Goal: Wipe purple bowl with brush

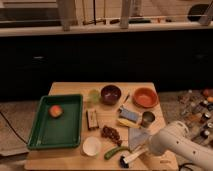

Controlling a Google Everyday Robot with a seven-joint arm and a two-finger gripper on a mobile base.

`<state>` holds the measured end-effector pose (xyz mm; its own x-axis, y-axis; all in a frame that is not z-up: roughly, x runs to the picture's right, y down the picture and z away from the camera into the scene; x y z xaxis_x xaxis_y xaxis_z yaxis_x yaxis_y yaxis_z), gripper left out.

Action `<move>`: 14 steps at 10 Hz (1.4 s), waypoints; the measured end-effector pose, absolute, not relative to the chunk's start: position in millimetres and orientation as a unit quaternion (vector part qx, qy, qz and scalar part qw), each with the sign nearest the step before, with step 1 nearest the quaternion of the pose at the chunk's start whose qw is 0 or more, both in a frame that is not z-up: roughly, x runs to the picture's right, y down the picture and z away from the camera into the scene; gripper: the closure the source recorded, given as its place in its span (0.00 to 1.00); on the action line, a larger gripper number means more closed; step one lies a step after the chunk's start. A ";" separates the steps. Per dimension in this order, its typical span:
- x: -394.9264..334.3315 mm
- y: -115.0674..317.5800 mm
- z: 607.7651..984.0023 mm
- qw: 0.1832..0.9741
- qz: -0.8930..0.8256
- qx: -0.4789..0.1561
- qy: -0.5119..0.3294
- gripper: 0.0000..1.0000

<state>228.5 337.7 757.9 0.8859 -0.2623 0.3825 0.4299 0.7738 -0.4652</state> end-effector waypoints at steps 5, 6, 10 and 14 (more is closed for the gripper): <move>235.7 319.8 741.7 0.933 -0.179 -0.281 -0.139 1.00; 236.8 307.5 733.2 0.935 -0.178 -0.277 -0.134 1.00; 244.0 272.9 713.8 0.938 -0.178 -0.268 -0.125 1.00; 248.5 252.1 702.1 0.940 -0.179 -0.265 -0.123 1.00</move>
<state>248.5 252.1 702.1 0.9060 -0.2707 0.3254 0.4008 0.7957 -0.4542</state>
